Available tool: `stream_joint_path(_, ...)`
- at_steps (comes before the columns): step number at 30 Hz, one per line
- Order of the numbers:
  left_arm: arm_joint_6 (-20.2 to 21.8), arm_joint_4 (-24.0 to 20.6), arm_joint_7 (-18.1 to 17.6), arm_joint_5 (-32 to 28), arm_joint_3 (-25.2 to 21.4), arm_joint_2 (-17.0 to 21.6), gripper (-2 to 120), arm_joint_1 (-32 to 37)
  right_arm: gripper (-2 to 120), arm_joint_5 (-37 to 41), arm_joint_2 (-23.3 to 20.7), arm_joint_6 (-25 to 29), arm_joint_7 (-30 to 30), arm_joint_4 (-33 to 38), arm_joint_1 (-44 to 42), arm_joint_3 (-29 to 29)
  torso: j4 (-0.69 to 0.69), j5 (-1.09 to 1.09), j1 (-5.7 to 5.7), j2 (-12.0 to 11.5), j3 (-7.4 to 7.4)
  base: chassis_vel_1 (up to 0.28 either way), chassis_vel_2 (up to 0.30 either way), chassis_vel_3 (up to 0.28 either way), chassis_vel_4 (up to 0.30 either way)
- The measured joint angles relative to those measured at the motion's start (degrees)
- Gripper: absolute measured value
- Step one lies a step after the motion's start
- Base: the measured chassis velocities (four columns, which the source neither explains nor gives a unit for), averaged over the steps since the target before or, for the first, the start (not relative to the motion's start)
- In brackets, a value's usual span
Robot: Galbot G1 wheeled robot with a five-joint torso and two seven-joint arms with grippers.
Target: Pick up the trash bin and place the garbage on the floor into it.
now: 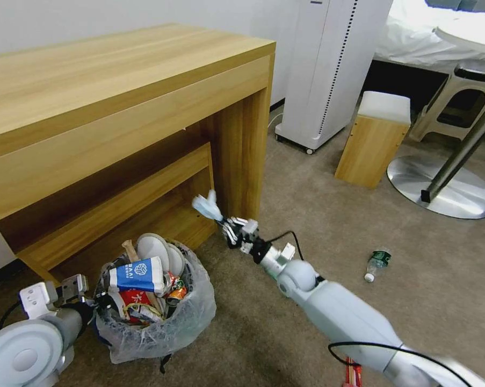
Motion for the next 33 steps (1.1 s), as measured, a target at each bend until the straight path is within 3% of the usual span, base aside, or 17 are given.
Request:
stream_joint_path(5,-0.05,0.90,-0.25,-0.19,0.57,-0.49,0,-0.98,0,4.32,1.05,-3.52,1.65,3.72,1.77,-4.74,0.01,-0.01,0.00,0.00,0.00,0.000,0.000,0.000,0.000)
stream_joint_path(8,-0.16,1.58,-0.43,-0.61,0.79,-0.69,0,-1.73,0,7.92,1.76,-5.58,5.24,5.22,2.81,-12.12,0.01,-0.01,0.00,0.00,0.00,0.000,0.000,0.000,0.000)
stream_joint_path(16,-0.45,2.18,-0.54,-1.08,0.45,-0.76,0,-2.12,0,10.14,1.57,-7.63,10.10,7.72,3.86,-22.06,0.01,-0.01,0.00,0.00,0.00,0.000,0.000,0.000,0.000)
stream_joint_path(22,-0.69,2.71,-0.79,-1.60,-0.18,-0.01,0,-2.18,0,11.41,-1.44,-8.67,11.72,11.35,3.78,-24.77,0.00,0.00,0.00,0.00,0.00,0.000,0.000,0.000,0.000)
stream_joint_path(24,-0.85,2.92,-1.06,-1.93,-0.37,0.25,0,-2.42,0,12.84,-4.82,-9.52,13.14,14.44,3.64,-26.52,-0.01,0.00,0.00,0.00,0.00,0.000,0.000,0.000,0.000)
stream_joint_path(33,-0.99,2.56,-1.33,-1.84,-0.39,-0.11,0,-2.26,0,13.03,-9.16,-9.85,14.98,15.62,2.01,-28.05,-0.01,0.00,0.00,0.00,0.00,0.000,0.000,0.000,0.000)
